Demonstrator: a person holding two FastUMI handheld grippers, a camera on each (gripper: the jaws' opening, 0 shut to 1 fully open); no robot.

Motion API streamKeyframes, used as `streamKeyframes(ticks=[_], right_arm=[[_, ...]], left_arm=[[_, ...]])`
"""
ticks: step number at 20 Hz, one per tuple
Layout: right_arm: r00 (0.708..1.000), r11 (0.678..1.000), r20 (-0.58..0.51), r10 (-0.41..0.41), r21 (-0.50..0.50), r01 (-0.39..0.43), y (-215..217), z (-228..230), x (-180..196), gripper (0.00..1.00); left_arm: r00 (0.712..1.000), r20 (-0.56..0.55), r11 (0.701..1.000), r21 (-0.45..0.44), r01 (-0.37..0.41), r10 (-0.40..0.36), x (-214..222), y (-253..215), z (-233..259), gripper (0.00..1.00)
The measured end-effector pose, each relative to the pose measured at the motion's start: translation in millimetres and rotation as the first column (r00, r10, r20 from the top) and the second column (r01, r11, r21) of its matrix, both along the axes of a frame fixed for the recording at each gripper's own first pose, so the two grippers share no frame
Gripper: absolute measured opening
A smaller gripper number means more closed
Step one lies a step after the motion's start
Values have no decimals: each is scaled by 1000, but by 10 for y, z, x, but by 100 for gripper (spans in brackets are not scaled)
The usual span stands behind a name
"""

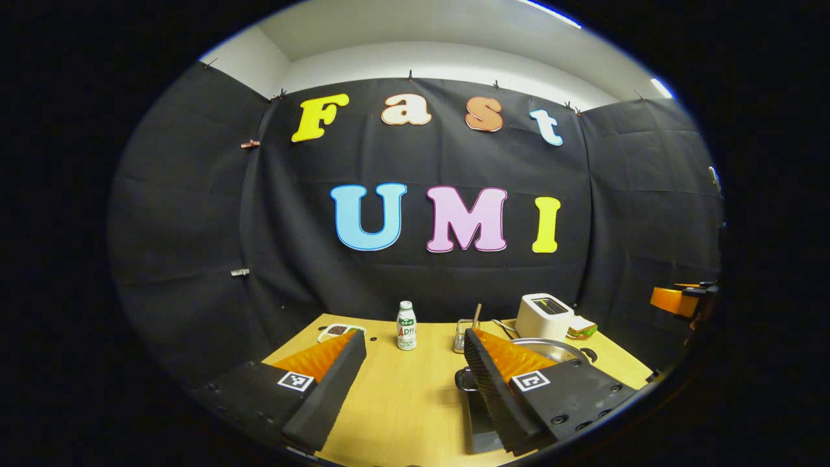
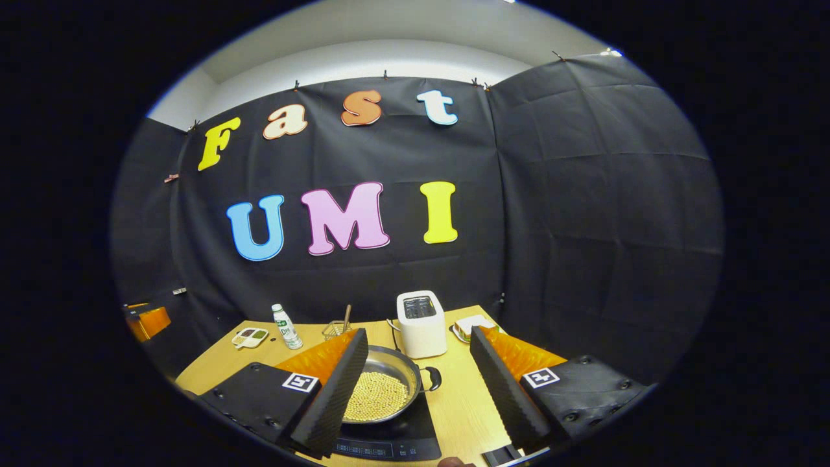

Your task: First push the handle of the pot to place it horizontally, then grasp the pot with both hands and set it on the induction cooktop.

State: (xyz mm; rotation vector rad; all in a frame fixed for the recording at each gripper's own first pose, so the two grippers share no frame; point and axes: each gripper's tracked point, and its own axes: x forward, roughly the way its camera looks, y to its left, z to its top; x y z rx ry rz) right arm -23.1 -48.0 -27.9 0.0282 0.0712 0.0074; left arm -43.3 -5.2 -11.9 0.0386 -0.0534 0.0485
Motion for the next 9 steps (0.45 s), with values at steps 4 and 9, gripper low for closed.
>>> streamKeyframes(ticks=[4, 9], right_arm=[[1000, 999, 18, -3, -39, 4, -2, -12, -325, 98], [998, 999, 51, -21, -32, 22, -43, 45, -578, 100]], left_arm=[[1000, 15, 998, -53, 25, -24, -273, -90, -48, 95], [999, 25, 999, -39, 23, -22, -527, -148, -95, 95]])
